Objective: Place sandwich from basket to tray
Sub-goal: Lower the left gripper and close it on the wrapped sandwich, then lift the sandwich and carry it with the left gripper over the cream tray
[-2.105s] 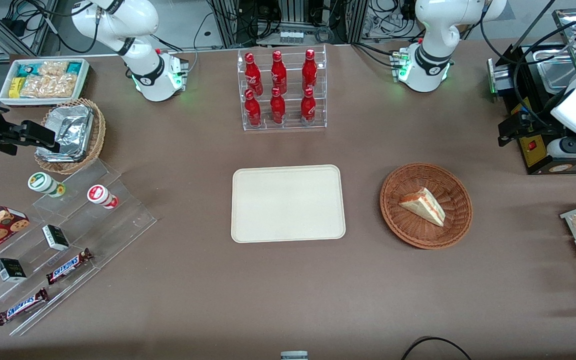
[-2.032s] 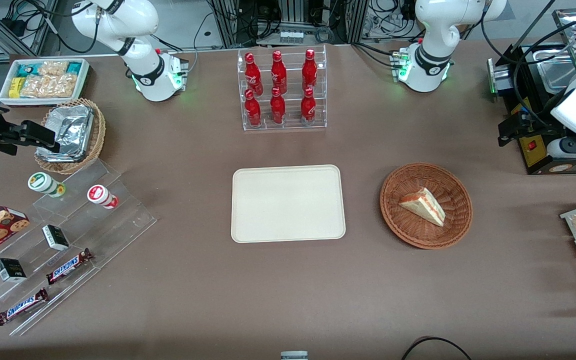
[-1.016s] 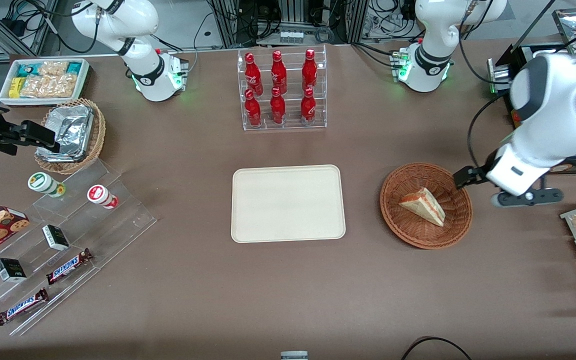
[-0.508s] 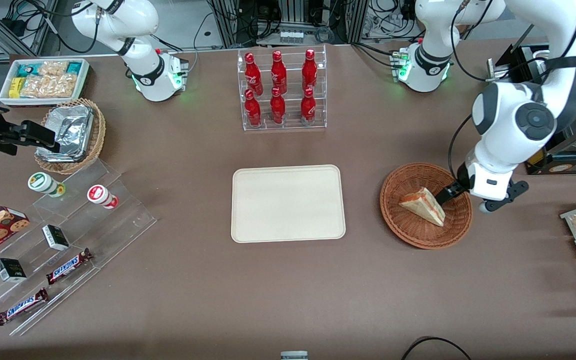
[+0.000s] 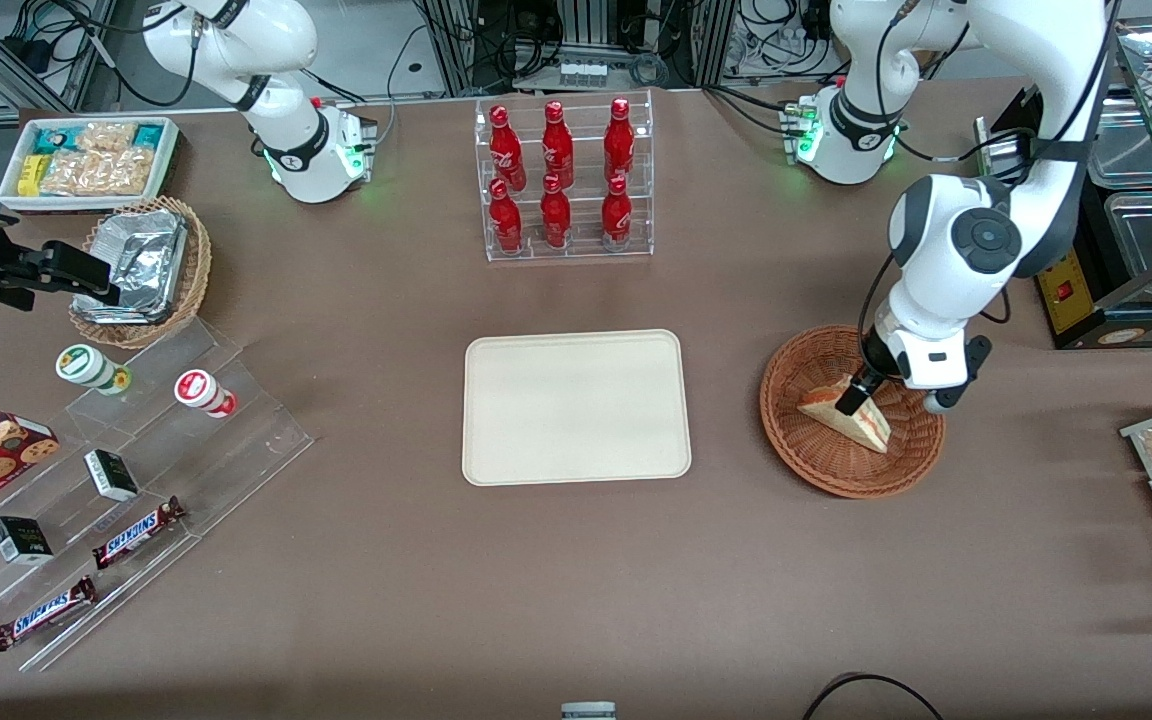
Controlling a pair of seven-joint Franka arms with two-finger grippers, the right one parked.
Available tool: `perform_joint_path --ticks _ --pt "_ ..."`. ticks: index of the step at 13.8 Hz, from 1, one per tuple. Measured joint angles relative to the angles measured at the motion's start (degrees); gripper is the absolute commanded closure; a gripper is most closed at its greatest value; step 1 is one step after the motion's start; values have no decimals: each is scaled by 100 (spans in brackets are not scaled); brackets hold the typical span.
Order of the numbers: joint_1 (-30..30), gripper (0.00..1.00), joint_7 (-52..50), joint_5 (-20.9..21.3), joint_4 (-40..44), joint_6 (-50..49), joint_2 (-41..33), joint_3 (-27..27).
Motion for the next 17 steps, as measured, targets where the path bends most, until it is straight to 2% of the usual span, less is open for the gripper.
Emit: perform_joint_path --ticks 5,6,7,8,9,10,14,17 --pt "2 0 -390 -2 -291 719 280 22" --pt "2 3 -435 -2 -291 840 372 22" --pt "2 23 -452 -1 -290 944 461 22" --pt "2 50 -458 -2 -289 996 529 22" --pt "2 82 -466 -2 -285 1023 567 22" --pt "2 100 -467 -1 -276 1032 581 22" --pt "2 100 -465 12 -197 977 559 26" --pt "1 100 -275 28 356 -215 343 26"
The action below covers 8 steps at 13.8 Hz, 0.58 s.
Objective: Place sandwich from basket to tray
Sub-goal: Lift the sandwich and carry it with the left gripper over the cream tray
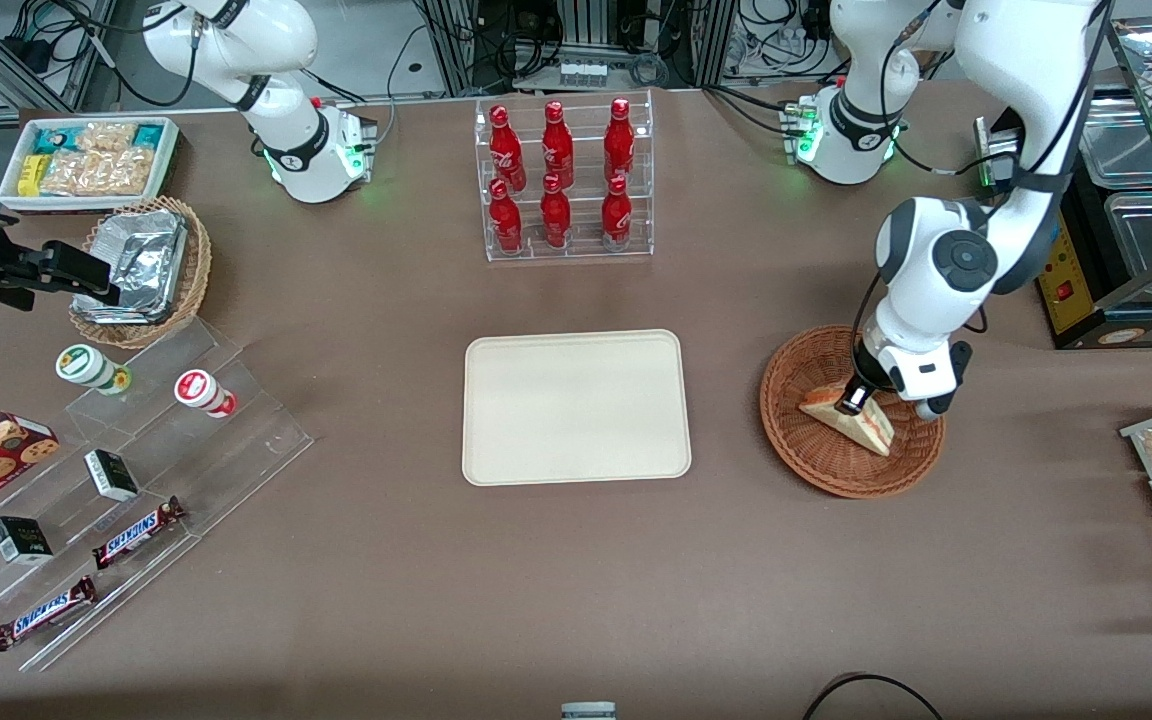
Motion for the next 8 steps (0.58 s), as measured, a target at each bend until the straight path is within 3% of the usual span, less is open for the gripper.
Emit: perform_joint_path --ticks 4,8 --pt "-141 100 364 4 1877 -2563 -163 -141" --pt "-1120 100 455 4 3100 -3119 322 -270"
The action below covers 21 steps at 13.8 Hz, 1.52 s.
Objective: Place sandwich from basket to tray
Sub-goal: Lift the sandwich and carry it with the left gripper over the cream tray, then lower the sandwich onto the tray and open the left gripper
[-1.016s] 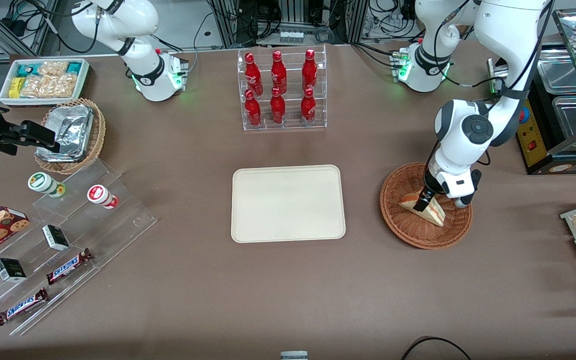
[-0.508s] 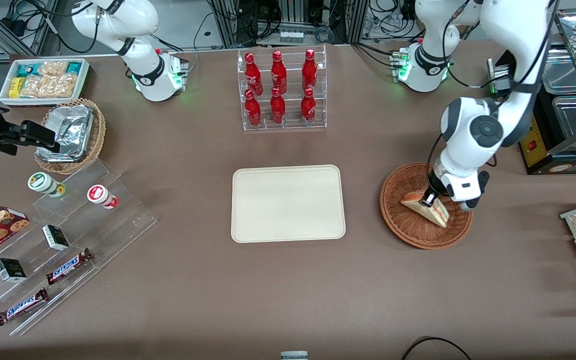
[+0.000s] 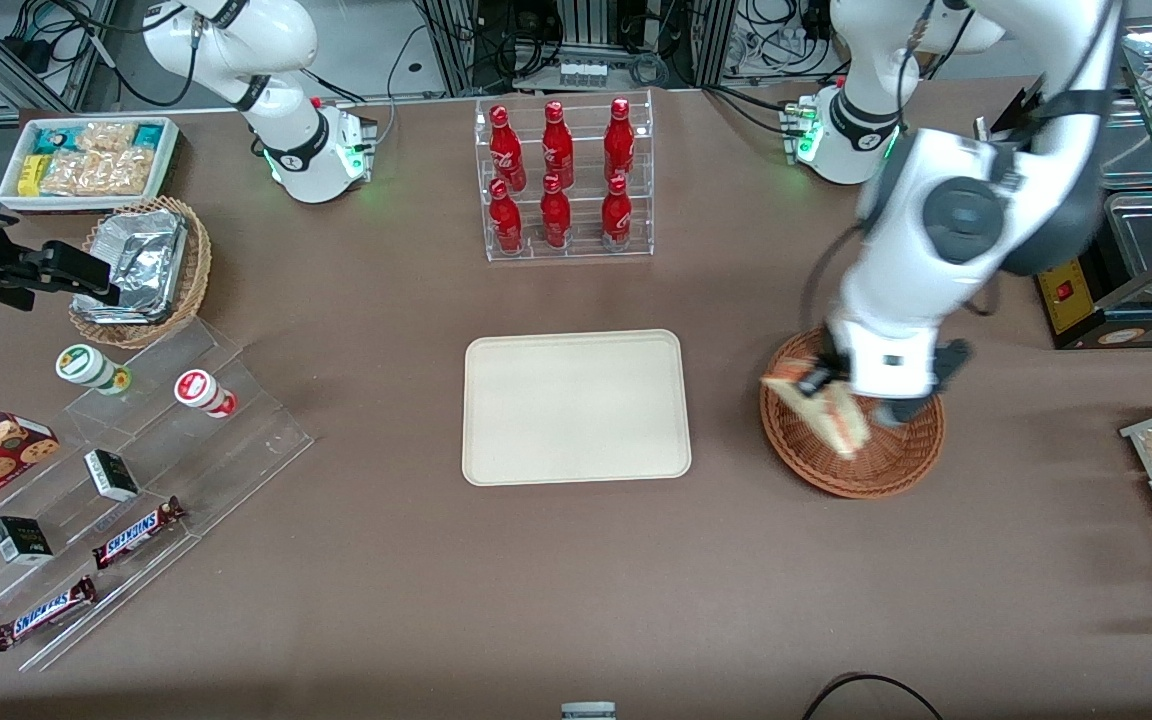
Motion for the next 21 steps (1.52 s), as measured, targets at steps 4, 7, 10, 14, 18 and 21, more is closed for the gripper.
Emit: perform_joint_path --ticks 4,7,10,14,18,21 --pt "-855 100 234 1 818 -11 854 -24" --pt "-1215 100 317 0 1411 -10 1497 -67" --pt "-1502 100 730 0 1736 -3 2002 -142" --pt "-1590 100 1413 -3 1813 443 2407 -291" --pt "-1639 100 1536 7 1816 907 2790 -489" --pt "-1869 100 1550 105 1821 1250 3110 -496"
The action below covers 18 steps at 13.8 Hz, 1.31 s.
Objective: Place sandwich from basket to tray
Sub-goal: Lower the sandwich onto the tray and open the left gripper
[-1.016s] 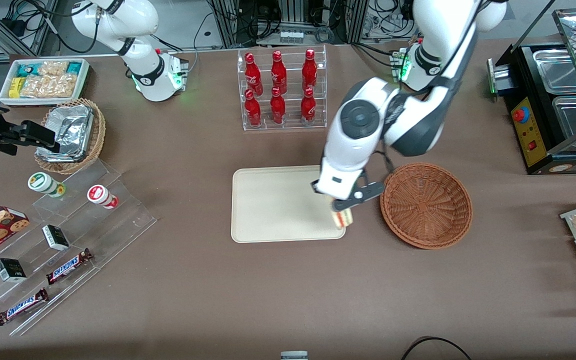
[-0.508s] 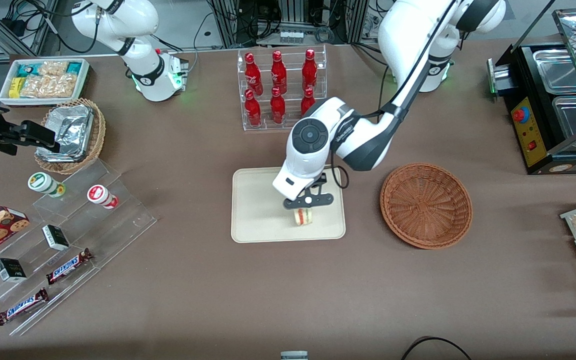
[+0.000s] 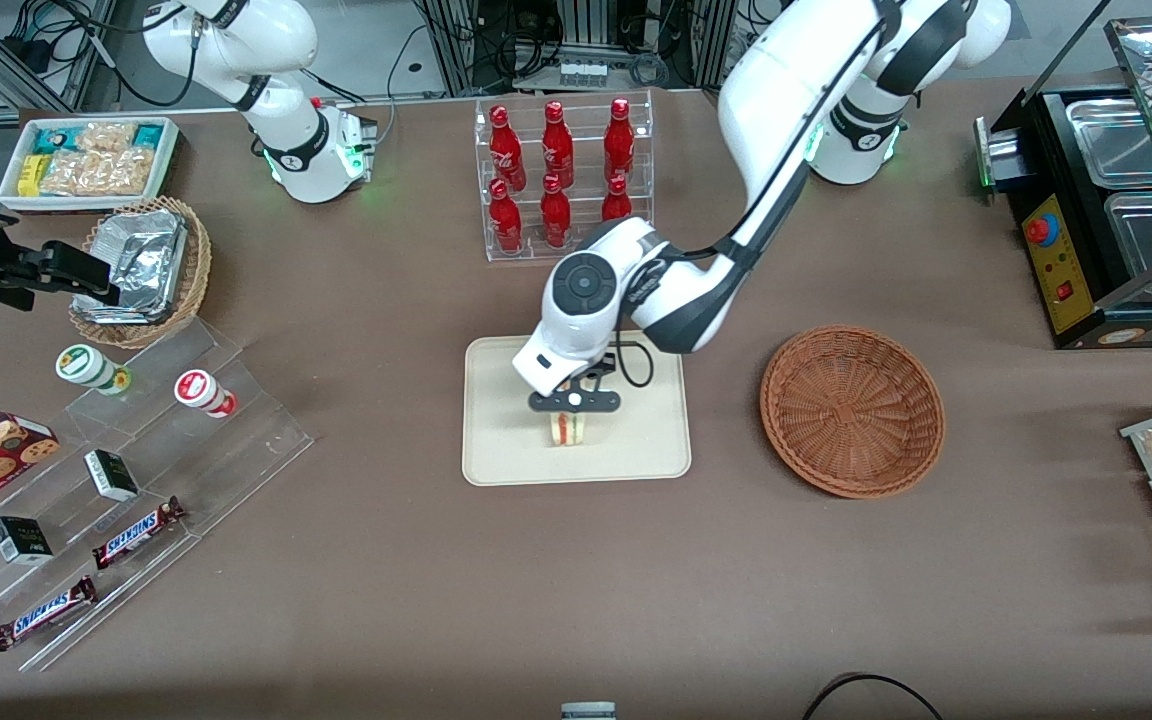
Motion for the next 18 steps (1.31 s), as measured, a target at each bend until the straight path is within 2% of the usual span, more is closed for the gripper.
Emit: perform_joint_path --ticks 3,4,5,6,7,8,14,18 --pt "-33 100 0 38 6 45 152 2" --pt "-33 90 0 42 11 47 157 3" --pt "-33 70 0 43 25 47 157 4" --pt "-33 70 0 43 39 47 156 5" --pt "-33 56 -5 43 46 46 157 6" --pt "-33 2 -48 43 48 46 156 7" --pt "-27 0 -283 155 169 -184 61 24" --pt "95 0 -395 155 299 -851 -577 57"
